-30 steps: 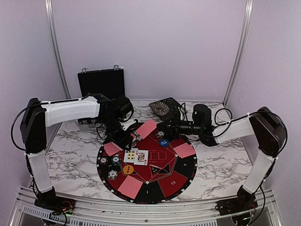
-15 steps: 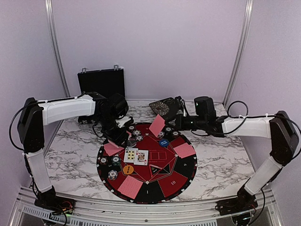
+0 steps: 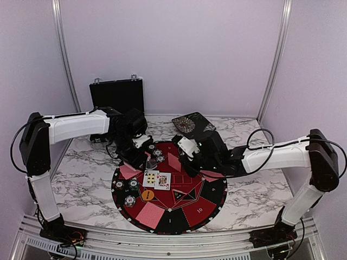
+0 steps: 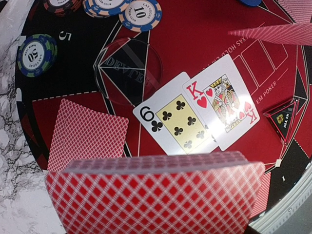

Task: Distribute texas hold em gaming equipment
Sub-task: Flop the poker card in the community card area.

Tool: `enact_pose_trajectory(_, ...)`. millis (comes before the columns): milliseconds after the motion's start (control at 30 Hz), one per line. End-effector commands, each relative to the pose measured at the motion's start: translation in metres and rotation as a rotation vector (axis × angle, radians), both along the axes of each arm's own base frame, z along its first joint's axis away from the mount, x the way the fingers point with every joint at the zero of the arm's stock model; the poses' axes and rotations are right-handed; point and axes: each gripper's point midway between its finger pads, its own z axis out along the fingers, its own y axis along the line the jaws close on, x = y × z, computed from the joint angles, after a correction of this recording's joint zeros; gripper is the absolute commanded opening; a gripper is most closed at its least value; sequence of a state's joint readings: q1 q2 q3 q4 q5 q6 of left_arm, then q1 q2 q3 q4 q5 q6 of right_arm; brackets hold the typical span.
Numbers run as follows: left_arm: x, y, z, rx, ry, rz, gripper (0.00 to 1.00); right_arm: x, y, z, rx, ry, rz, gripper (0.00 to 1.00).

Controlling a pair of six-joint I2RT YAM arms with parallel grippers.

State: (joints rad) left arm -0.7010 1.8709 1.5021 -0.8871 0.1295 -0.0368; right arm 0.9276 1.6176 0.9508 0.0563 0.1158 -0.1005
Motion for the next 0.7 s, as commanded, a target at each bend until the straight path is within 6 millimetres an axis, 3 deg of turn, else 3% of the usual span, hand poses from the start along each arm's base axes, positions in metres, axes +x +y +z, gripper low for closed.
enact_pose_trajectory(0,0.002,0.003,0.016,-0.026,-0.039,-0.001,0.34,0.008,-0.002,0.003,-0.109,-0.159,-0.033,0.0)
enact_pose_trajectory(433,0.002,0.005,0.016,-0.034,-0.043,-0.003,0.34,-0.017,0.013,-0.024,-0.195,-0.21,0.036,0.0)
enact_pose_trajectory(667,0.003,0.005,0.015,-0.039,-0.041,-0.006,0.34,-0.033,0.01,-0.04,-0.22,-0.167,0.055,0.0)
